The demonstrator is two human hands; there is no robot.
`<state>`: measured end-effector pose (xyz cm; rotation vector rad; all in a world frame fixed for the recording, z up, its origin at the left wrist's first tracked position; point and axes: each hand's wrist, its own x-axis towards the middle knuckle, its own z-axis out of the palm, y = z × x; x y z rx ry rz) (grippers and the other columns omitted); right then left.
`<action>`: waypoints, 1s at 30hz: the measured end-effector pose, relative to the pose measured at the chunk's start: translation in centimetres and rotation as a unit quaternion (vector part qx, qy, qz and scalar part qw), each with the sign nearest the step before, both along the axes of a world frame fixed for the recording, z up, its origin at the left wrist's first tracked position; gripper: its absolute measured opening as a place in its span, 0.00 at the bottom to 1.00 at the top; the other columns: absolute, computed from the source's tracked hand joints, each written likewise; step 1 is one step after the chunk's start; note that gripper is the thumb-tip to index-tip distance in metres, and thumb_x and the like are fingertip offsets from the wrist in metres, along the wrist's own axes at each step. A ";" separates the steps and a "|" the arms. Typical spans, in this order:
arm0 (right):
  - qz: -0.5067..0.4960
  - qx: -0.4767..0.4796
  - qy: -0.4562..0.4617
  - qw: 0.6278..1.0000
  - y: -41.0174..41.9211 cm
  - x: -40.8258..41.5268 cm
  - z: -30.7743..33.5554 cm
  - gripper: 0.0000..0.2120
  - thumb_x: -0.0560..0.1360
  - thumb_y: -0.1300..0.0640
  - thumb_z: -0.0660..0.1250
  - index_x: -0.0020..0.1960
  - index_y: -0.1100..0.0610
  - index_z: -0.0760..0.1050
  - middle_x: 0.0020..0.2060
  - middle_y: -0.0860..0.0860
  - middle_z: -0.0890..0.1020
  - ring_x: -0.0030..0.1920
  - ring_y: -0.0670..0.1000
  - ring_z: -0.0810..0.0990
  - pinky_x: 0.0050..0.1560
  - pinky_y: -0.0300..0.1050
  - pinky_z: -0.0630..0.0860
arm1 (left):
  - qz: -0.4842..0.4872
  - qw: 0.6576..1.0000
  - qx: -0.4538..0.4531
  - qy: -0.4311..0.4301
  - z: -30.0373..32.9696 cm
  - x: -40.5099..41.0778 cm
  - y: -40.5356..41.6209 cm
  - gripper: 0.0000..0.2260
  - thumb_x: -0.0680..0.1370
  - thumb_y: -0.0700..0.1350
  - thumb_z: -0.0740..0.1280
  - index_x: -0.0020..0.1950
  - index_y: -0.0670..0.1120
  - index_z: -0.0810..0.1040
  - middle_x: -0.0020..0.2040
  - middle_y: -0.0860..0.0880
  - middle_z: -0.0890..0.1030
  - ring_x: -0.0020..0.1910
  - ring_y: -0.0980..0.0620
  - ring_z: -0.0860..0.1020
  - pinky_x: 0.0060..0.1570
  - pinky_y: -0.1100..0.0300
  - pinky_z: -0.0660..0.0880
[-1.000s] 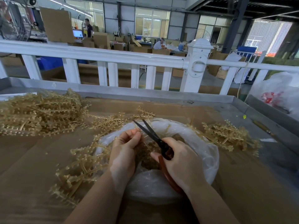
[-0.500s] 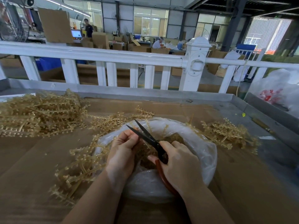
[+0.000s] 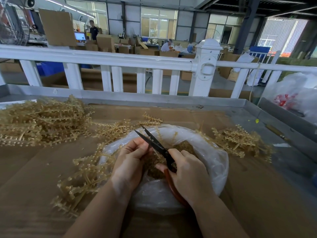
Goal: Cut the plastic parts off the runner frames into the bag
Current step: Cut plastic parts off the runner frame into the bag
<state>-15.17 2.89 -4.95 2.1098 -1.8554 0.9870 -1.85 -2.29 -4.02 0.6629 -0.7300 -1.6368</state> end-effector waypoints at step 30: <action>0.017 0.002 -0.008 1.000 0.2 -0.3 0.1 0.15 0.74 0.40 0.66 0.51 0.51 0.76 0.37 0.46 0.78 0.38 0.46 0.75 0.39 0.34 0.68 | -0.007 1.000 -0.011 0.026 -0.5 0.1 -0.5 0.08 0.70 0.37 0.65 0.48 0.39 0.76 0.43 0.41 0.79 0.41 0.47 0.78 0.47 0.55 0.79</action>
